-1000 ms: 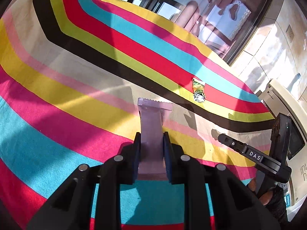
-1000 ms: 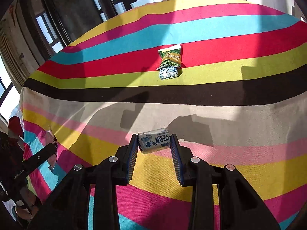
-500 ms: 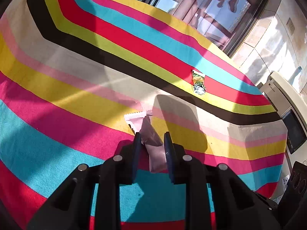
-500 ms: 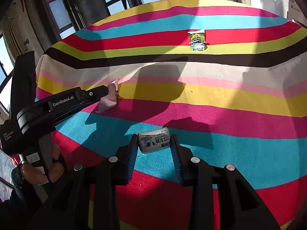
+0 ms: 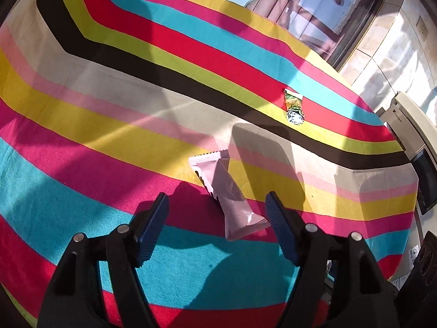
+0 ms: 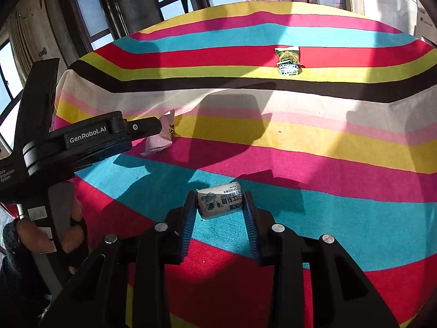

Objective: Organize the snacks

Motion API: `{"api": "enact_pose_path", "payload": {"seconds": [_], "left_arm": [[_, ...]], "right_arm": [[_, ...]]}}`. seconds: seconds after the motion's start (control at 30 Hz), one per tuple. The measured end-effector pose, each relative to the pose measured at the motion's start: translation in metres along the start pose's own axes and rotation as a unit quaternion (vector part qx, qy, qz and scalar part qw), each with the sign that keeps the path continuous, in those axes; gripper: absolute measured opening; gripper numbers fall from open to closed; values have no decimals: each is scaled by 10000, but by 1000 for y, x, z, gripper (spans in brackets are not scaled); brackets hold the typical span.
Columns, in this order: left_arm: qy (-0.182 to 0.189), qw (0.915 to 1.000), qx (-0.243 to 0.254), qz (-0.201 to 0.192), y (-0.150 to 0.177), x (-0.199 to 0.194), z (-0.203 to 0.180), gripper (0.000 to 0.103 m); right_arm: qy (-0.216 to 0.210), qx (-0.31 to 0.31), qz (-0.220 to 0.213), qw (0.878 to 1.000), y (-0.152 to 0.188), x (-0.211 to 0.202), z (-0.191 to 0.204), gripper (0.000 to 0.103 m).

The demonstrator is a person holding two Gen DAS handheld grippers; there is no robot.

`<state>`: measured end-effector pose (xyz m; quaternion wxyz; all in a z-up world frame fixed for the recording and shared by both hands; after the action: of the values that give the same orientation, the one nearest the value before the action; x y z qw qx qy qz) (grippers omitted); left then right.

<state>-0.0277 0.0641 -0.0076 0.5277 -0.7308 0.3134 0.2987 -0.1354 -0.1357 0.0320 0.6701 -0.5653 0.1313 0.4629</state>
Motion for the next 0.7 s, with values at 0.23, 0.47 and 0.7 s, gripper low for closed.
{"api": "enact_pose_path", "payload": {"seconds": [0.23,0.47,0.7], "left_arm": [[-471,9977,454,191,-5,16,-28,20],[-167,9987,438,-218,26,-49,10,19],[-182,9968,457,-627,59,-146,68,19]], "right_arm": [[-44,-102,-57,9999,2,-4,3,35],[-87,-198,-142,9997,1,-7,4,35],[-7,-243,-97,9997,0,-4,4,35]]}}
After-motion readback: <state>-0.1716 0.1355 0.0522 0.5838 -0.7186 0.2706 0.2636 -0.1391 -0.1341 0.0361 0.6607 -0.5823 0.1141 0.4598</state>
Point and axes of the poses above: each gripper's, at about its wrist camera, not at the fingertips, and x roughly the way its jaws point, z to its left, y to its underside, the point moved 2 cm from there along x, roughly the way its jaws point, and after that the axes turned 9 degrees about -y, right-handed, at the moved point
